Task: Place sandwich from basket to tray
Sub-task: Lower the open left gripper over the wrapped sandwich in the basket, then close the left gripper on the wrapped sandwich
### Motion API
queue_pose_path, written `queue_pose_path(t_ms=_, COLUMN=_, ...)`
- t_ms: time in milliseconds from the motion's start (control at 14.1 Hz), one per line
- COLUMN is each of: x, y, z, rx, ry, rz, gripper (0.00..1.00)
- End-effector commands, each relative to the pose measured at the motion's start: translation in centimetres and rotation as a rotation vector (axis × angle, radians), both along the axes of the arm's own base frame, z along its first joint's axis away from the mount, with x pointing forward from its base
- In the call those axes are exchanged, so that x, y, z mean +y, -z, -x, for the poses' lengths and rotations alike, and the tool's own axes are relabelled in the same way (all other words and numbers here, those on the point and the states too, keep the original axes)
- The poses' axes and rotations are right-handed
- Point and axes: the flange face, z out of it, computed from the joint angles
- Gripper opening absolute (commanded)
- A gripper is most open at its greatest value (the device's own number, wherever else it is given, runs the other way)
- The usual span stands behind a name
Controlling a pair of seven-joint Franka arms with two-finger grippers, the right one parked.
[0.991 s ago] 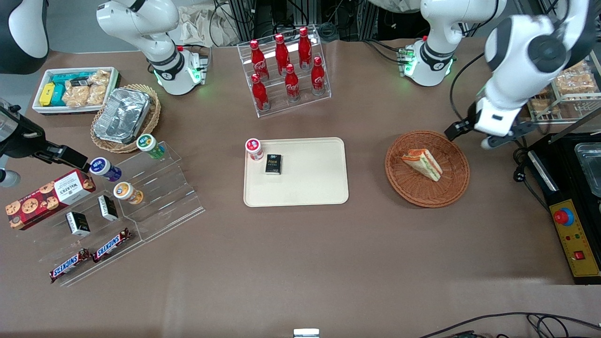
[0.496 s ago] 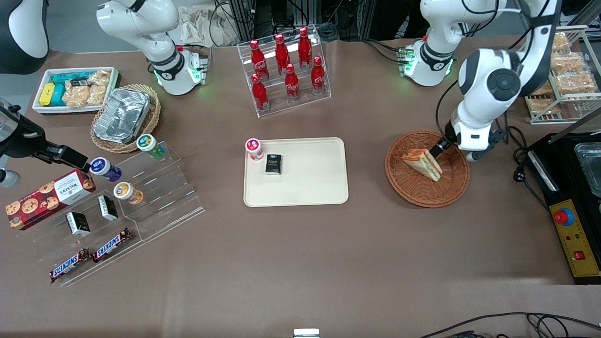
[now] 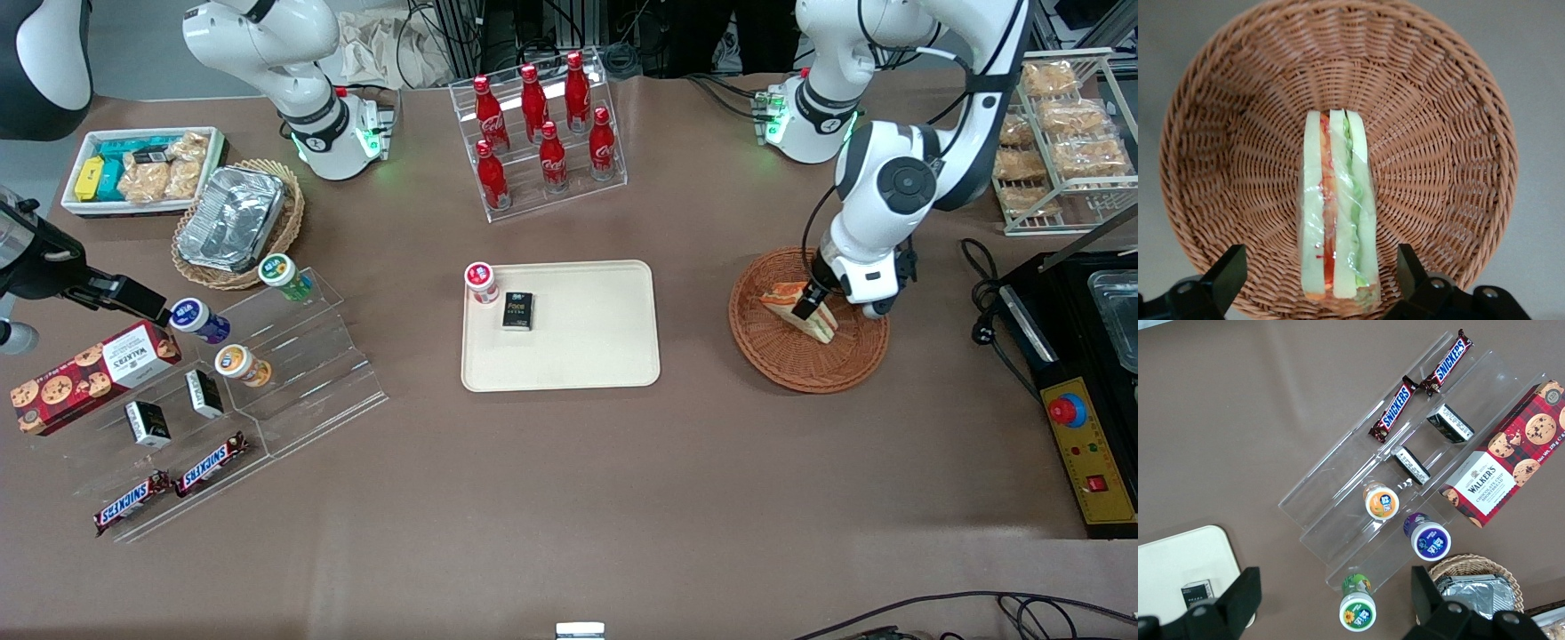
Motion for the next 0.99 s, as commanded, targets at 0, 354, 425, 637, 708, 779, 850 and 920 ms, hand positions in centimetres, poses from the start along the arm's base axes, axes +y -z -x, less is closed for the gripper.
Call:
queue_pose_path(t_ms=0, x=-0.6, y=1.2, z=0.4, rx=-0.004, ry=-0.014, rz=-0.032, gripper=0.99)
queue_pose_path(t_ms=354, x=-0.7, y=1.9, z=0.4, rx=-0.045, ry=-0.058, rz=-0.073, gripper=0.62)
queue_pose_path(t_ms=425, x=-0.8, y=1.5, z=0.2, rx=-0.054, ry=-0.057, rz=-0.071, gripper=0.45)
queue_pose_path(t_ms=637, x=-0.9, y=-0.7, z=-0.7, rx=-0.071, ry=-0.064, rz=-0.074, gripper=0.09)
queue_pose_path(t_ms=708, x=-1.0, y=-2.0, z=-1.1, rx=-0.063, ry=-0.059, rz=-0.085, gripper=0.01)
queue_pose_path(t_ms=779, x=-1.0, y=-3.3, z=-1.7, rx=-0.052, ry=-0.077, rz=-0.093, gripper=0.00)
queue_pose_path(t_ms=850, x=-1.2, y=-4.9, z=-2.5, rx=-0.046, ry=-0.090, rz=-0.094, gripper=0.00)
queue_pose_path(t_ms=920, x=-1.3, y=-6.6, z=-3.4, rx=-0.037, ry=-0.096, rz=-0.103, gripper=0.00)
